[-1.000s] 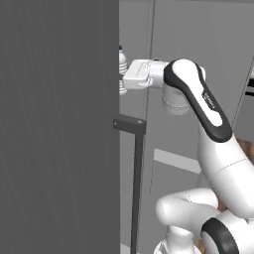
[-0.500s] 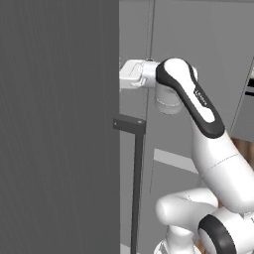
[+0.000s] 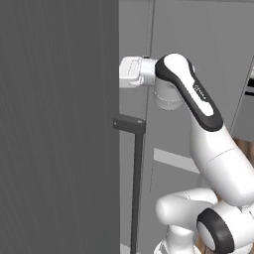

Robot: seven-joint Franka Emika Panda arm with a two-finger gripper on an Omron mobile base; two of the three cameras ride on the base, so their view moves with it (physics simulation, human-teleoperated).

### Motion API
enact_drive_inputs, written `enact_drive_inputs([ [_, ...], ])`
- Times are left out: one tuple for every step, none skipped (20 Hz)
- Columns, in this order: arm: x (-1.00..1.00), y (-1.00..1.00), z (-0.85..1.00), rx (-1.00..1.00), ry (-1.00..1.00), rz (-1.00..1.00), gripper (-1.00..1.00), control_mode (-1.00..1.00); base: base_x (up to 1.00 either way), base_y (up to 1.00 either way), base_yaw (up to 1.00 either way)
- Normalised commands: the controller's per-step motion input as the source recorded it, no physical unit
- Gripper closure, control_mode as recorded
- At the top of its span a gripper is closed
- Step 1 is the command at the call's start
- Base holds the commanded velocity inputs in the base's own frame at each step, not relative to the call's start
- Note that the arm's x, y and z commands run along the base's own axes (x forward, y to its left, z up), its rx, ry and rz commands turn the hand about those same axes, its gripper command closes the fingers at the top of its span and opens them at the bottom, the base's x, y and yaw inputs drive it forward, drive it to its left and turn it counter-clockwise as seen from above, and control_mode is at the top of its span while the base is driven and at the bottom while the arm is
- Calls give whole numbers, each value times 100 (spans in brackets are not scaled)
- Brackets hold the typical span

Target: Take the bottled waters from the counter and place them in the freezer to freeze. Close the freezer door after placing the bottles.

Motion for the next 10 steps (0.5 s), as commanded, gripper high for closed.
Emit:
enact_drive_inputs([
  [41, 3, 0, 0, 0, 0, 100, -100, 0, 0, 0],
  [44, 0, 0, 0, 0, 0, 100, -100, 0, 0, 0],
  [41, 3, 0, 0, 0, 0, 100, -100, 0, 0, 0],
  [45, 4, 0, 0, 0, 0, 100, -100, 0, 0, 0],
  [44, 1, 0, 0, 0, 0, 100, -100, 0, 0, 0],
  [42, 0, 0, 0, 0, 0, 100, -100, 0, 0, 0],
  [39, 0, 0, 0, 0, 0, 100, -100, 0, 0, 0],
  [36, 0, 0, 0, 0, 0, 100, -100, 0, 0, 0],
  [41, 0, 0, 0, 0, 0, 100, -100, 0, 0, 0],
  [41, 0, 0, 0, 0, 0, 100, -100, 0, 0, 0],
])
